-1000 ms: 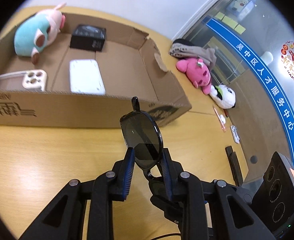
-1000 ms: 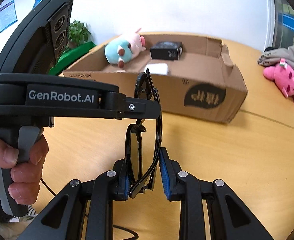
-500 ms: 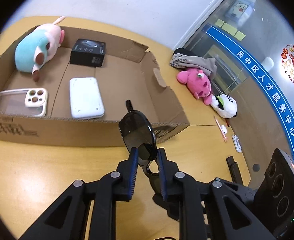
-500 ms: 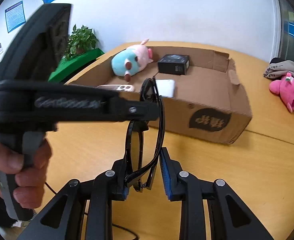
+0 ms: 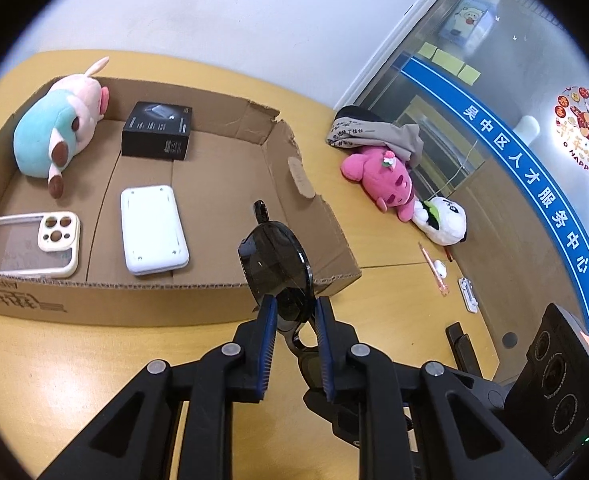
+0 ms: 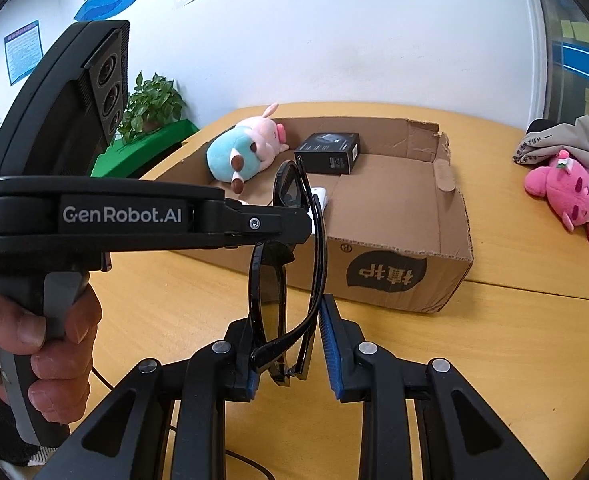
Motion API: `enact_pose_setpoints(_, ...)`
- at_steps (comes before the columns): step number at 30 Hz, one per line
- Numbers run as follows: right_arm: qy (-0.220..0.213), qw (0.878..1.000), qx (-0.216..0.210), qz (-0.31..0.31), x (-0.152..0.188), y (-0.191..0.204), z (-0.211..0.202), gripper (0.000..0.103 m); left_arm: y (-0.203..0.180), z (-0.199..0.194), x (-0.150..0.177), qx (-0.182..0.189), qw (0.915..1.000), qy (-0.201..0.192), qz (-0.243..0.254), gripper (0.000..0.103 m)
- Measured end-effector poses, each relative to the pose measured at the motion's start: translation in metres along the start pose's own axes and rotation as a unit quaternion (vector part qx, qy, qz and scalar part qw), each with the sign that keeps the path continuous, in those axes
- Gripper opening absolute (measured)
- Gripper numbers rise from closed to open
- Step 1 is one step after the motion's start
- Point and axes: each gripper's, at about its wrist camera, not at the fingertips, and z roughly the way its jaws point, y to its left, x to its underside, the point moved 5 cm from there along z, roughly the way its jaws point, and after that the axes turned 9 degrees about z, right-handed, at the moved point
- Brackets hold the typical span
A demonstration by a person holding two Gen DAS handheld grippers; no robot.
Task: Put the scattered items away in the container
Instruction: 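Lift the sunglasses with both grippers and carry them over the box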
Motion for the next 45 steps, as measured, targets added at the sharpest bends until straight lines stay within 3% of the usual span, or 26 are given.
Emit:
enact_pose_setpoints(10, -0.026, 0.999, 0.018, -0.003, -0.036, -0.006, -0.003, 0.028, -0.009, 0.003, -0.039, 0.014, 0.9994, -0.022, 0.024, 0.018)
enact_pose_setpoints(19, -0.059, 0.997, 0.046, 0.014, -0.090, -0.030, 0.008, 0.028, -0.012, 0.024, -0.098, 0.035, 0.9974, -0.025, 0.058, 0.018)
enact_pose_setpoints(36, -0.099, 0.993, 0.028, 0.053, -0.191, -0.036, 0.050, 0.028, 0.030, 0.036, -0.190, 0.025, 0.9973, -0.021, 0.065, 0.017)
enact_pose_setpoints(45, -0.087, 0.992, 0.050, 0.071, -0.232, -0.052, 0.093, 0.027, 0.058, 0.086, -0.229, 0.030, 0.9981, 0.006, 0.054, 0.017)
